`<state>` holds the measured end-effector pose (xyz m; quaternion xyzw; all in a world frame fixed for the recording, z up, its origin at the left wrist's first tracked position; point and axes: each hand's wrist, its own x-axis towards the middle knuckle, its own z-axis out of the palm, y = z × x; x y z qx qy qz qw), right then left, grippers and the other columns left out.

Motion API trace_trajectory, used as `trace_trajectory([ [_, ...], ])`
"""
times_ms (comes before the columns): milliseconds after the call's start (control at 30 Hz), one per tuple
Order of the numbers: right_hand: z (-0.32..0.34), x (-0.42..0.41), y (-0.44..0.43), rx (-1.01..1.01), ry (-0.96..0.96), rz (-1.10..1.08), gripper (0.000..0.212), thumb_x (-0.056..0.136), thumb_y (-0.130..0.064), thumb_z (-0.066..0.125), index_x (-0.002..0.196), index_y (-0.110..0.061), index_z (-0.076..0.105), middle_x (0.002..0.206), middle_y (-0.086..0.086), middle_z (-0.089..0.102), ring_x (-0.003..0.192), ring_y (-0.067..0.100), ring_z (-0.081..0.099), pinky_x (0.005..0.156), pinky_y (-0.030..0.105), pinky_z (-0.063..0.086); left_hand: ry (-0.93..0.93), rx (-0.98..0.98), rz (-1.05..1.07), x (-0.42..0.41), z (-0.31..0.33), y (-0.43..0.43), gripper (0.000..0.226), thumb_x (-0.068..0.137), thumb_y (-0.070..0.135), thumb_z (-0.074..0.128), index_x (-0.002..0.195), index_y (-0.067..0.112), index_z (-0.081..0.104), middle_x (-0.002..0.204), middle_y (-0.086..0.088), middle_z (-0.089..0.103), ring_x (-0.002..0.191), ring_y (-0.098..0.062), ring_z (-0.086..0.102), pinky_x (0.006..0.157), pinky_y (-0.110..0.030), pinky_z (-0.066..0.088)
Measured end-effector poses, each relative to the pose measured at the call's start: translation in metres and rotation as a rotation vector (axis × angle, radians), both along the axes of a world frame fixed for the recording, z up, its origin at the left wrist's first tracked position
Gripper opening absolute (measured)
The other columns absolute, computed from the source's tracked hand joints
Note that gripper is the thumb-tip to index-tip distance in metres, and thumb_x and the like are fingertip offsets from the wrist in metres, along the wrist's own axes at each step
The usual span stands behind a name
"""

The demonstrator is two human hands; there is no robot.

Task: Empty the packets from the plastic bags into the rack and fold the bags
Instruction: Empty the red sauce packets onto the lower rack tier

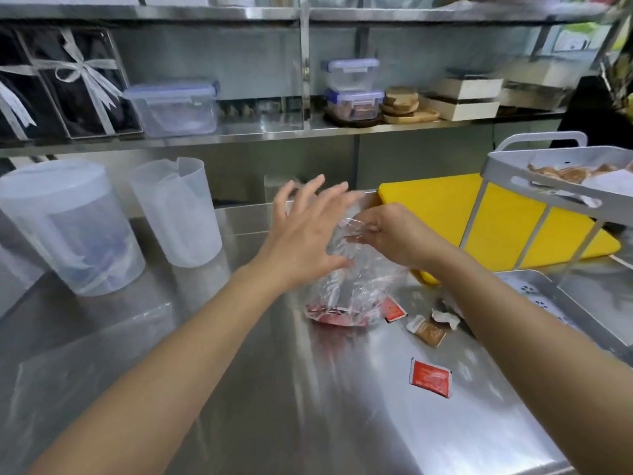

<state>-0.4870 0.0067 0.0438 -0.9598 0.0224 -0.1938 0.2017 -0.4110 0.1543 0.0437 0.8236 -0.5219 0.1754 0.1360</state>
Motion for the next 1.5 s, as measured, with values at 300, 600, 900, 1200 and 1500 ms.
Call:
trace_trajectory([
  [300,0.001,-0.038,-0.019,0.799,-0.009,0.018,0.057,0.059,-0.035,0.078,0.111,-0.028,0.054,0.099,0.008,0.068,0.091,0.016,0.066,0.082,0.03,0.051,0.103,-0.198,0.06,0.008,0.058,-0.029,0.012,0.086,0.021,0.059,0.077,0.021,0.067,0.073,0.011,0.061,0.095,-0.019,0.042,0.096,-0.028,0.019],
  [600,-0.033,-0.066,-0.028,0.822,-0.166,-0.176,0.02,0.078,0.001,0.065,0.065,-0.014,0.066,0.05,-0.008,0.062,0.049,0.002,0.054,0.057,0.02,0.041,0.312,-0.298,0.107,0.027,0.08,-0.023,0.011,0.078,0.034,0.07,0.081,0.024,0.068,0.083,0.012,0.062,0.096,-0.016,0.049,0.086,-0.033,0.021],
  [900,0.007,-0.057,-0.04,0.487,-0.249,-0.223,0.012,0.081,-0.005,0.065,0.071,-0.012,0.067,0.064,-0.001,0.063,0.06,0.001,0.055,0.061,0.011,0.041,0.209,-0.491,0.247,0.036,0.09,-0.001,0.053,0.08,0.024,0.067,0.127,0.018,0.044,0.122,-0.005,0.054,0.117,-0.025,0.049,0.104,-0.044,0.03],
  [1200,0.034,-0.06,-0.039,0.261,-0.116,-0.152,0.008,0.081,-0.009,0.066,0.08,-0.003,0.071,0.074,0.01,0.071,0.077,0.022,0.063,0.073,0.026,0.048,-0.345,0.118,-0.228,-0.022,0.086,-0.062,0.035,0.084,0.047,0.057,0.114,0.028,0.057,0.12,0.007,0.061,0.123,-0.016,0.046,0.109,-0.035,0.009],
  [1500,-0.01,-0.106,-0.08,0.359,0.29,-0.271,0.012,0.079,-0.006,0.068,0.074,-0.018,0.07,0.074,0.008,0.07,0.065,0.007,0.062,0.067,0.024,0.048,-0.258,0.179,-0.136,-0.02,0.1,-0.081,0.012,0.086,0.036,0.059,0.084,0.027,0.066,0.092,0.004,0.066,0.094,-0.024,0.059,0.077,-0.032,0.038],
])
